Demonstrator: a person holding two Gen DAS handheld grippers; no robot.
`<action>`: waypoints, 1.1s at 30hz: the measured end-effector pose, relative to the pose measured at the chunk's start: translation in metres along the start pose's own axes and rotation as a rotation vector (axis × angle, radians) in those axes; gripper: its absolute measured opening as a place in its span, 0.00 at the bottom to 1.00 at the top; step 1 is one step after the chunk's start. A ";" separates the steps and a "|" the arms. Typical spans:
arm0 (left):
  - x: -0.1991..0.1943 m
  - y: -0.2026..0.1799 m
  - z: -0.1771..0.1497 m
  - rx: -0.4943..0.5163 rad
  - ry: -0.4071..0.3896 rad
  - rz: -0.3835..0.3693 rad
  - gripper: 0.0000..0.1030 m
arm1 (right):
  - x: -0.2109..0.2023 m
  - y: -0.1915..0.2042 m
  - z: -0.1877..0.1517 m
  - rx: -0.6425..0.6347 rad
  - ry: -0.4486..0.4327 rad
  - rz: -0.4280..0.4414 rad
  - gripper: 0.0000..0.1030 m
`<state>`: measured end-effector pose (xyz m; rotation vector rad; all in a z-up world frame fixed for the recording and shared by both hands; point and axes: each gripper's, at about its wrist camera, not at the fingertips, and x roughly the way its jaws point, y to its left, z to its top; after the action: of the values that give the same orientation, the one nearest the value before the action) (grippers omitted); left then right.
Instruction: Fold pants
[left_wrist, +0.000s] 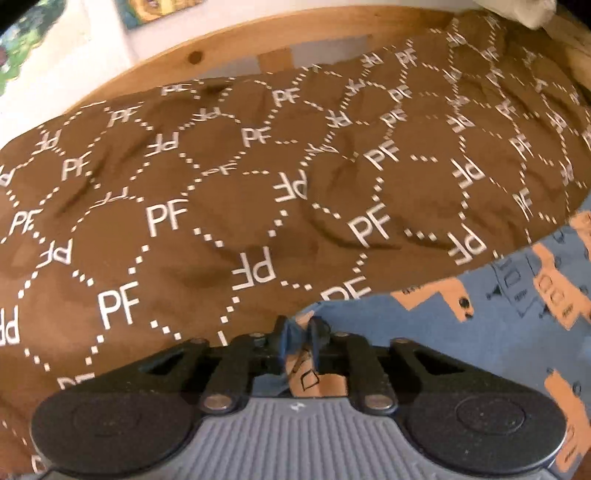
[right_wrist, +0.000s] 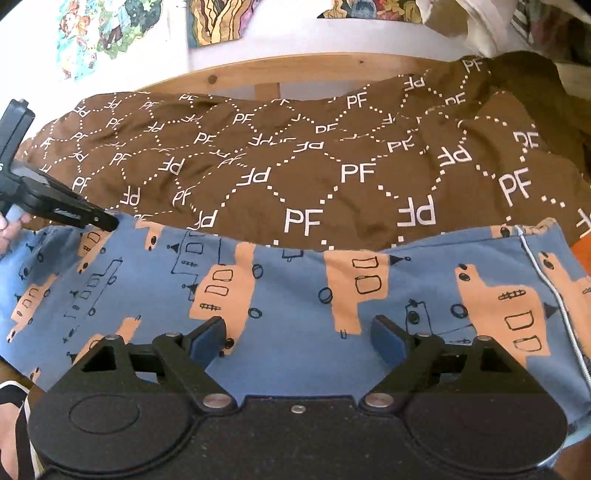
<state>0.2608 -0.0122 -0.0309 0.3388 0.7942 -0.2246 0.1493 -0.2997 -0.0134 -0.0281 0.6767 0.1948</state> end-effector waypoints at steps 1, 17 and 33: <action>-0.003 0.001 -0.001 -0.013 -0.006 0.014 0.49 | -0.005 0.000 0.000 -0.007 -0.012 -0.014 0.85; -0.062 -0.099 -0.039 -0.001 -0.164 -0.203 0.91 | -0.097 -0.070 -0.020 0.444 -0.119 -0.257 0.98; -0.054 -0.093 -0.045 -0.146 -0.098 -0.272 1.00 | -0.096 -0.103 -0.021 0.572 -0.267 -0.214 0.97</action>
<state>0.1643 -0.0770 -0.0404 0.0798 0.7542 -0.4323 0.0830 -0.4187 0.0263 0.4651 0.4393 -0.2029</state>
